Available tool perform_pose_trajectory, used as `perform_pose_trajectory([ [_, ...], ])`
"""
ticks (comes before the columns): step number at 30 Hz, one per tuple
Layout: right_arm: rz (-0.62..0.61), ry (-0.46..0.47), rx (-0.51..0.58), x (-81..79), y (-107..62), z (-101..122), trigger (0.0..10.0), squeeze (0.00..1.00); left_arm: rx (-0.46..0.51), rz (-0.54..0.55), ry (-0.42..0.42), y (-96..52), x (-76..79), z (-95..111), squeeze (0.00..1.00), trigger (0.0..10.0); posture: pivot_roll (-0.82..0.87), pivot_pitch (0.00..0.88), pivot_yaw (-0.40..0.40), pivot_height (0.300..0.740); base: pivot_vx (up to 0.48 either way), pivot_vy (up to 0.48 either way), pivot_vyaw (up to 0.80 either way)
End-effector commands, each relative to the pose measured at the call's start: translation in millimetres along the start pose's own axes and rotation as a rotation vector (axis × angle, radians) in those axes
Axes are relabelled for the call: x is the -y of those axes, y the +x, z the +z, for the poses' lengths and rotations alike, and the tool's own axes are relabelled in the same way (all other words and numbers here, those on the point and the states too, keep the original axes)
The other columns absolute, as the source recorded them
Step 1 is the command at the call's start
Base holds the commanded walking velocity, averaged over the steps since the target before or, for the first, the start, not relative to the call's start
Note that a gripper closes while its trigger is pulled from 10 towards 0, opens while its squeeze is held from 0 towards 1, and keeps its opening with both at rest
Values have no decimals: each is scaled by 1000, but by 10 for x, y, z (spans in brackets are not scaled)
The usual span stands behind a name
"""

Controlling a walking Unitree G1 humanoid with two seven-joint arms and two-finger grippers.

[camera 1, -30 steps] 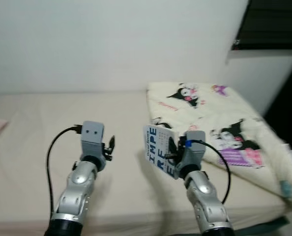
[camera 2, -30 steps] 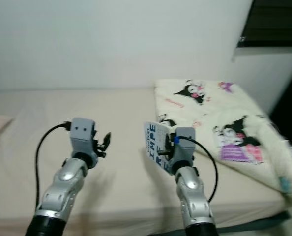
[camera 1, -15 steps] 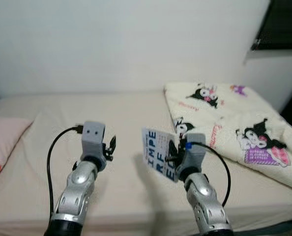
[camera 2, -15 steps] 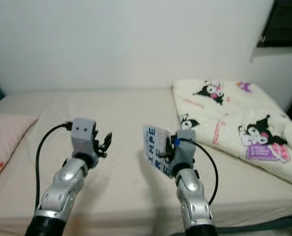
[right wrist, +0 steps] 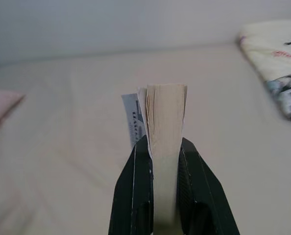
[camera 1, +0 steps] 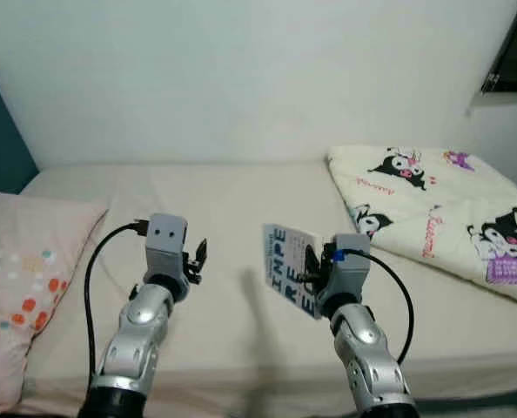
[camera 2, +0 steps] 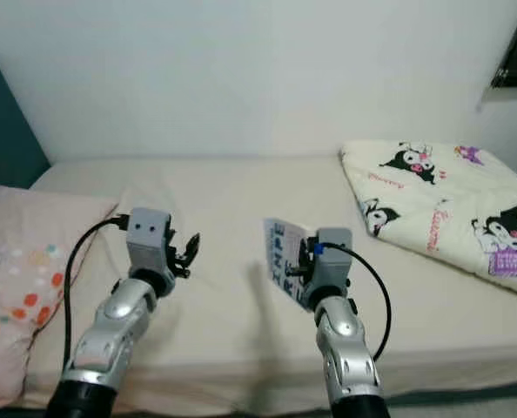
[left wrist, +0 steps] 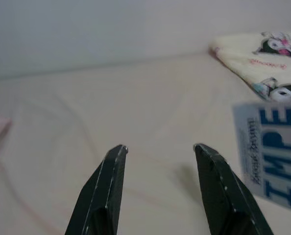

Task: Clean up the room

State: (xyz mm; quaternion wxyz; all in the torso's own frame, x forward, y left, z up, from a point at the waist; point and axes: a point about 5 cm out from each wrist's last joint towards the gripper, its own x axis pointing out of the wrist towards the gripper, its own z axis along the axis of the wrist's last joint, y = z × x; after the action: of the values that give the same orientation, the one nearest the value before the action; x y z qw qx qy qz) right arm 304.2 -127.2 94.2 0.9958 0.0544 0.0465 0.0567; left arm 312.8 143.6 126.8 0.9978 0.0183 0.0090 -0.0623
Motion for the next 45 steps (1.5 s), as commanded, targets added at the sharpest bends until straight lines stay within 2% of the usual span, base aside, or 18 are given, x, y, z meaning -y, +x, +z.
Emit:
perform_pose_trajectory([
  [1,15,11,37,-41,24,81,10000,0,-6,-1,6,-5,-7,-12,0,10000,-10,0,-41,740,0,386,0],
  [5,23,2,39,-49,26,84,10000,0,-5,-2,7,-5,-8,-11,0,10000,-9,0,-41,740,0,388,0],
  [9,44,-30,42,-84,28,91,10000,0,-6,-6,12,-8,-8,-11,0,10000,-7,0,-40,740,0,390,800],
  [25,53,23,46,-119,19,71,10000,0,-9,-10,21,-22,-27,-6,0,10000,6,0,-32,740,0,379,800],
  [32,67,69,63,-178,13,72,10000,0,-13,-34,65,-32,35,10,0,10000,19,0,-18,740,0,-411,0],
  [39,61,79,68,-165,17,77,10000,0,-19,-59,68,-30,81,4,0,10000,19,0,-7,740,0,-480,0],
  [41,58,81,69,-159,17,77,10000,0,-24,-69,52,-22,101,-3,0,10000,19,0,-6,740,0,0,0],
  [45,53,81,71,-137,17,77,10000,0,-42,-77,77,7,124,-10,0,10000,18,0,-5,740,0,0,0],
])
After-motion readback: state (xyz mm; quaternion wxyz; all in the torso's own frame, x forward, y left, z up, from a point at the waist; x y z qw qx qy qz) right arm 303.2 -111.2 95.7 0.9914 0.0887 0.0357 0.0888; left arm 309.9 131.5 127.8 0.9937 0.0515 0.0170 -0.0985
